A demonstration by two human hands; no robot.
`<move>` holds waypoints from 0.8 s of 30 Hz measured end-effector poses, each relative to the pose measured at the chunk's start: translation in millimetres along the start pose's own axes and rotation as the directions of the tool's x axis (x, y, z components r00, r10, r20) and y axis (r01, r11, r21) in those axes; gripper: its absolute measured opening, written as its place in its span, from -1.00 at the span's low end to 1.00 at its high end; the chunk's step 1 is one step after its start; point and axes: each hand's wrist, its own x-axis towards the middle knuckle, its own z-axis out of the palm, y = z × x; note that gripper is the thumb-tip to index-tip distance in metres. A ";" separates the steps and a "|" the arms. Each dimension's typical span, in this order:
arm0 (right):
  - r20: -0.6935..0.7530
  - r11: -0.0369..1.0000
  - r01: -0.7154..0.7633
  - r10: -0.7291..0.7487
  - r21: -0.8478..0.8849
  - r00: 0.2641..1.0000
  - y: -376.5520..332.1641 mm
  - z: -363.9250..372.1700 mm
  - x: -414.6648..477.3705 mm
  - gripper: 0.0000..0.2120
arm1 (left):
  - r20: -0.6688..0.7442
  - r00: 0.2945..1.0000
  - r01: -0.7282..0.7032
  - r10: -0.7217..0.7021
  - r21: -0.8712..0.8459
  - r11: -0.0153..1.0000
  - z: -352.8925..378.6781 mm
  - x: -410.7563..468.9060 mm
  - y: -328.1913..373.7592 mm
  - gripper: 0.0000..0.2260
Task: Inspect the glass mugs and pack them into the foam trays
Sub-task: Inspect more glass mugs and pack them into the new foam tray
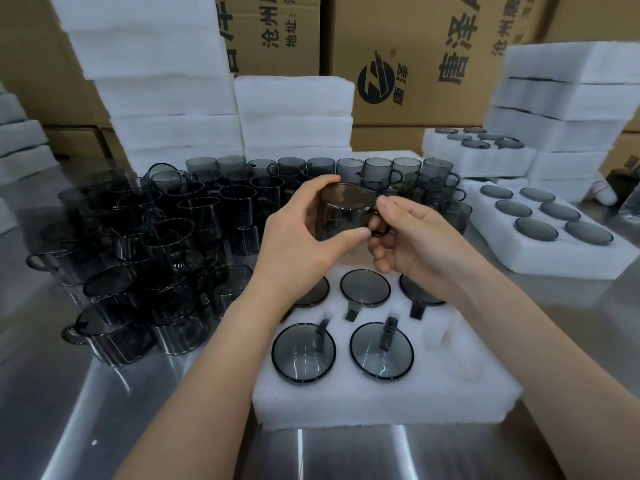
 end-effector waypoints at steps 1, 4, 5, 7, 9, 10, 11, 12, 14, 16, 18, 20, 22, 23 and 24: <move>0.032 0.999 0.003 -0.004 0.044 0.999 -0.2 -0.7 -0.1 -0.72 | -0.009 1.000 0.005 -0.005 -0.016 1.000 0.0 0.2 2.0 -0.46; 0.113 0.989 0.031 -0.047 0.142 0.992 -1.8 -1.8 -1.2 -0.79 | -0.033 0.999 0.027 -0.030 -0.086 0.996 -1.1 1.0 7.1 -0.49; 0.126 0.987 0.051 -0.071 0.155 0.989 -1.9 -1.7 -1.7 -0.80 | -0.036 0.999 0.036 -0.040 -0.108 0.994 -2.2 1.4 8.6 -0.51; 0.125 0.982 0.101 -0.122 0.161 0.985 -1.7 -1.2 -2.9 -0.81 | -0.025 0.997 0.065 -0.070 -0.158 0.985 -3.4 2.1 11.2 -0.56; 0.109 0.979 0.161 -0.175 0.122 0.979 -2.0 -0.5 -3.8 -0.83 | 0.005 0.993 0.117 -0.119 -0.225 0.967 -3.3 2.4 13.5 -0.60; 0.099 0.977 0.196 -0.203 0.082 0.974 -2.2 -0.5 -3.7 -0.86 | 0.029 0.988 0.153 -0.151 -0.261 0.953 -2.8 2.5 14.0 -0.58; 0.082 0.974 0.226 -0.228 0.031 0.970 -2.8 -0.3 -3.9 -0.88 | 0.060 0.982 0.189 -0.180 -0.295 0.937 -2.4 2.8 14.1 -0.56; 0.062 0.967 0.253 -0.251 -0.028 0.966 -3.0 -0.5 -3.8 -0.89 | 0.089 0.975 0.224 -0.206 -0.326 0.918 -1.7 3.0 14.1 -0.55; 0.015 0.943 0.298 -0.299 -0.148 0.954 -2.7 -0.9 -3.6 -0.85 | 0.150 0.958 0.285 -0.245 -0.375 0.882 -0.7 2.8 13.4 -0.55; -0.005 0.930 0.315 -0.322 -0.188 0.947 -2.3 -0.4 -3.6 -0.91 | 0.201 0.944 0.322 -0.261 -0.401 0.857 0.4 2.0 12.0 -0.55; -0.020 0.945 0.296 -0.301 -0.140 0.953 -2.0 1.1 -3.4 -0.90 | 0.212 0.943 0.323 -0.256 -0.407 0.854 1.4 1.6 8.9 -0.60; -0.046 0.967 0.244 -0.248 -0.073 0.968 -0.8 1.3 -1.7 -0.77 | 0.186 0.953 0.294 -0.239 -0.387 0.874 1.4 2.0 6.6 -0.63; -0.062 0.983 0.182 -0.183 -0.024 0.981 -0.9 0.9 -0.2 -0.65 | 0.150 0.965 0.257 -0.216 -0.352 0.900 1.4 1.9 4.9 -0.61; -0.067 0.988 0.154 -0.155 -0.013 0.986 -1.0 0.3 0.5 -0.60 | 0.133 0.969 0.240 -0.206 -0.330 0.913 1.4 1.6 4.8 -0.60; -0.075 0.991 0.133 -0.134 -0.016 0.988 -0.7 0.1 1.3 -0.58 | 0.123 0.974 0.222 -0.192 -0.304 0.926 1.3 1.2 5.0 -0.59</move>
